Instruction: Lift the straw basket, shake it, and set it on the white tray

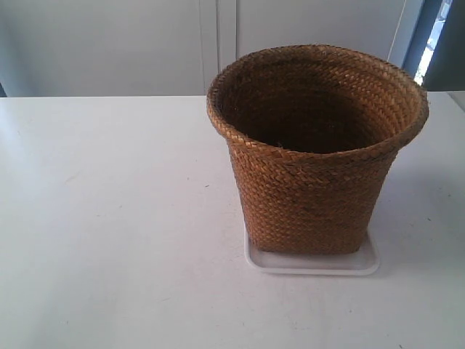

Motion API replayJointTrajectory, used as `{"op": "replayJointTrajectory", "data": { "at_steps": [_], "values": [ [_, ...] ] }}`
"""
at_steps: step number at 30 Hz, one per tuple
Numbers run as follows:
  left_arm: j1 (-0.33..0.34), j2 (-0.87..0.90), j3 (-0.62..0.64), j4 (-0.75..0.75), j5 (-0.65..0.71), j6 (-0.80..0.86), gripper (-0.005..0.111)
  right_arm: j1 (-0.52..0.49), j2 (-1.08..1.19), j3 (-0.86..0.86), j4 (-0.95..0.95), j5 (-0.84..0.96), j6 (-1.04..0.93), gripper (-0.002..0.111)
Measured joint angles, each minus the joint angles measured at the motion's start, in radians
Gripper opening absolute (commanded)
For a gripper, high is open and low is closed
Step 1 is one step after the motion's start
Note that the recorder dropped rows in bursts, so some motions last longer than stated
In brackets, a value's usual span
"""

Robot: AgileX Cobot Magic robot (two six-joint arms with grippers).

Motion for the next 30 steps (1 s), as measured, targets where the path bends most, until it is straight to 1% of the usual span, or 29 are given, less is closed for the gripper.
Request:
{"op": "replayJointTrajectory", "data": {
  "at_steps": [5, 13, 20, 30],
  "values": [
    [0.000, -0.002, 0.080, 0.005, -0.050, -0.016, 0.000, 0.000, 0.000, 0.000, 0.000, 0.000, 0.000, 0.000],
    [0.000, -0.004, 0.180, 0.005, -0.060, -0.101, 0.000, 0.000, 0.000, 0.000, 0.000, 0.000, 0.002, 0.000],
    [0.000, -0.004, 0.184, 0.005, -0.103, -0.104, 0.000, 0.000, 0.000, 0.000, 0.000, 0.000, 0.002, 0.000],
    [0.000, -0.004, 0.184, 0.005, -0.104, -0.104, 0.000, 0.000, 0.000, 0.000, 0.000, 0.000, 0.002, 0.000]
  ]
}}
